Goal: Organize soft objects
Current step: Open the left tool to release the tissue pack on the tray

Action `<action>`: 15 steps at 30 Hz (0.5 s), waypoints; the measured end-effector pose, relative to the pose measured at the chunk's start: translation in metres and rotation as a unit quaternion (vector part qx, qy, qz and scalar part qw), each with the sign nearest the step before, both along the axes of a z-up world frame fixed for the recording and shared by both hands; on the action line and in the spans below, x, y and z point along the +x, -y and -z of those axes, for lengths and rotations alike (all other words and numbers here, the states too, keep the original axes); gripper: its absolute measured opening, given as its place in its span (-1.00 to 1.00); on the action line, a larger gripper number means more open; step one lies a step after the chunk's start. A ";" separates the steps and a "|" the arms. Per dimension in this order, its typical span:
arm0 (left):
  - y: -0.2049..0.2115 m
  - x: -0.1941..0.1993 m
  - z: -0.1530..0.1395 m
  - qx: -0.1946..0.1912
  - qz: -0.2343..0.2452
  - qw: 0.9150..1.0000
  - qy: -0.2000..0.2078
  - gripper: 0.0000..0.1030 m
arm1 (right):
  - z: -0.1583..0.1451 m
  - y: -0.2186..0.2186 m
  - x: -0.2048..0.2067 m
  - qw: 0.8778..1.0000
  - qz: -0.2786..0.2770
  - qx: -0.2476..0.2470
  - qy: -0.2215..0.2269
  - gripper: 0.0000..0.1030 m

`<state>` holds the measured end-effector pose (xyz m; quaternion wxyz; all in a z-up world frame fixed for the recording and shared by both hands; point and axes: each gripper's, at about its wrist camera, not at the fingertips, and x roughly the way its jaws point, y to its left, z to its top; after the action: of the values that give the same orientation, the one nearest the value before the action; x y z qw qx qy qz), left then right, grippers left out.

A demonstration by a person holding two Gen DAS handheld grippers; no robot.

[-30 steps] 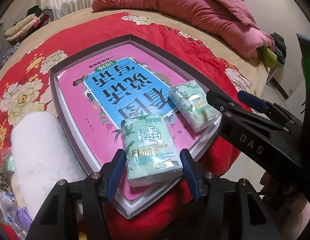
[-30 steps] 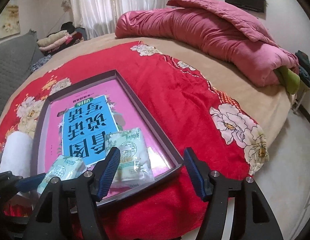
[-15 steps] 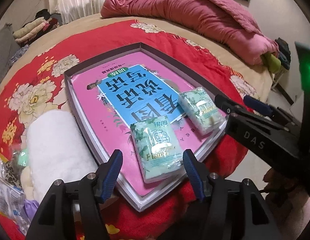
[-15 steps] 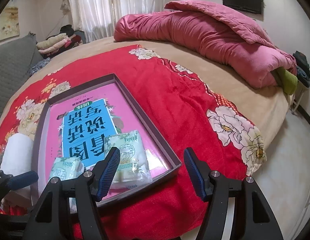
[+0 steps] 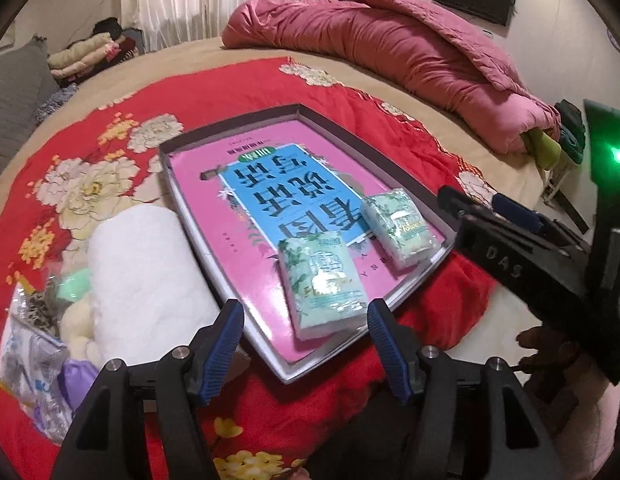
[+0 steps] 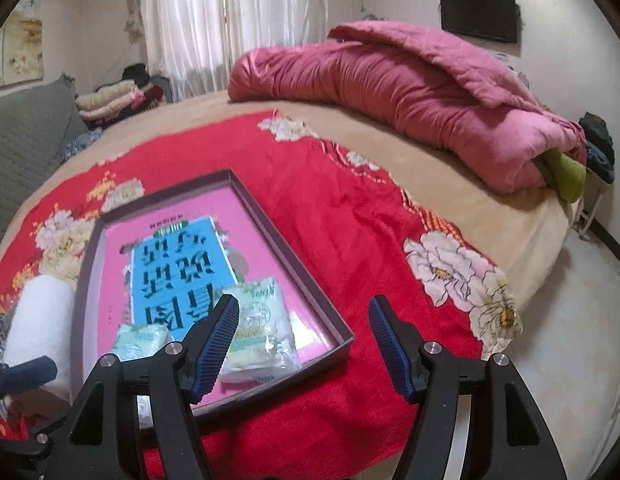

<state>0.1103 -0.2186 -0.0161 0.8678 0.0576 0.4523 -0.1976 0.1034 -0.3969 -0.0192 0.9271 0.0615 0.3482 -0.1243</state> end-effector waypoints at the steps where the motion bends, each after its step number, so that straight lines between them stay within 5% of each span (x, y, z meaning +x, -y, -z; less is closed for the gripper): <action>1: -0.002 -0.002 -0.001 -0.001 -0.002 1.000 0.001 0.24 | -0.003 -0.001 -0.003 1.000 0.000 0.001 0.005 0.38; 3: -0.007 -0.005 -0.002 -0.009 -0.005 1.000 0.000 0.24 | -0.006 -0.002 -0.007 1.000 -0.002 0.010 0.011 0.50; 15: -0.039 -0.028 -0.016 -0.028 -0.033 0.999 0.016 0.24 | -0.029 -0.042 -0.025 0.998 -0.039 -0.019 0.037 0.50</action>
<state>0.0827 -0.1797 0.0000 0.8822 0.0219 0.4343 -0.1808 0.0785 -0.3544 0.0095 0.9446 0.0350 0.3130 -0.0925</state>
